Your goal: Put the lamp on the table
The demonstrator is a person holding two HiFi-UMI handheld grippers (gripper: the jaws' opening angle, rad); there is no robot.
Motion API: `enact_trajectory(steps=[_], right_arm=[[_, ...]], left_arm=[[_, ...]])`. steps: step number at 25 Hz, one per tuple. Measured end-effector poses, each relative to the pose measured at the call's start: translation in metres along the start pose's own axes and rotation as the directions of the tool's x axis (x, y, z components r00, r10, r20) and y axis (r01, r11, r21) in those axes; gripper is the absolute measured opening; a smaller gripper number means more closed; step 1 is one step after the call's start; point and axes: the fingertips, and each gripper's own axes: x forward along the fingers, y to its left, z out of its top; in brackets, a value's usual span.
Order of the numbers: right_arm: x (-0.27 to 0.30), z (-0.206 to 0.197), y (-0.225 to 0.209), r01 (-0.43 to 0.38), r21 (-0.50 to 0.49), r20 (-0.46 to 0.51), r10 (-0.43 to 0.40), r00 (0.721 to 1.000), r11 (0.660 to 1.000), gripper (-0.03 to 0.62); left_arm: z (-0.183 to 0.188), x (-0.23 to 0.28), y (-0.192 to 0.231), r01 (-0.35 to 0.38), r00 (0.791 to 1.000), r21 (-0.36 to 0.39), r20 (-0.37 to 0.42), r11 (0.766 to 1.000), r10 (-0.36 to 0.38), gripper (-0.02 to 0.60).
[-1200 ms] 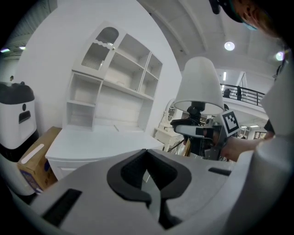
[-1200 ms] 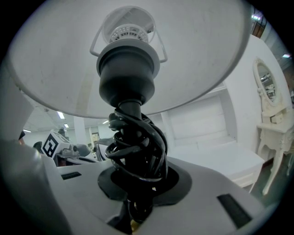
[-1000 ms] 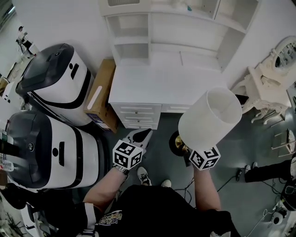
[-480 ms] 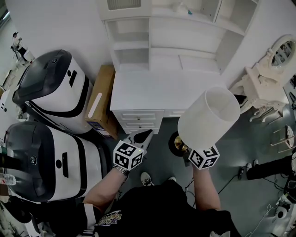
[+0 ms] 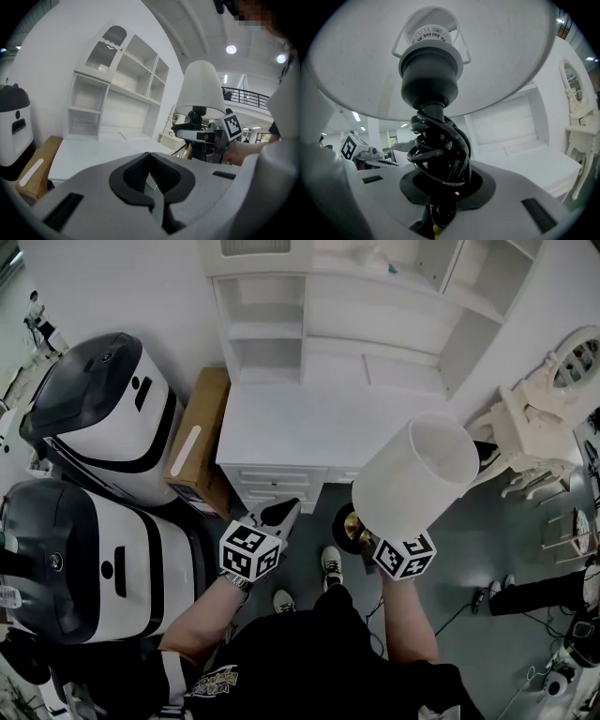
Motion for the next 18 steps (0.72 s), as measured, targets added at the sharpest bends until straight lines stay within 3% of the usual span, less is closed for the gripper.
enact_trajectory(steps=[7,18], right_arm=[[0.035,0.009,-0.039,-0.062,-0.01,-0.024,0.062,0.998,0.998,0.089],[0.087,0.021,-0.097,-0.13,-0.024,-0.047,0.129,0.991,0.991,0.089]], left_arm=[[0.014,0.039,0.01,-0.045,0.999,-0.017,0.013,0.999,0.045,0.006],[0.035,0.106,0.03,-0.056,0.998,-0.004,0.034,0.998,0.056,0.006]])
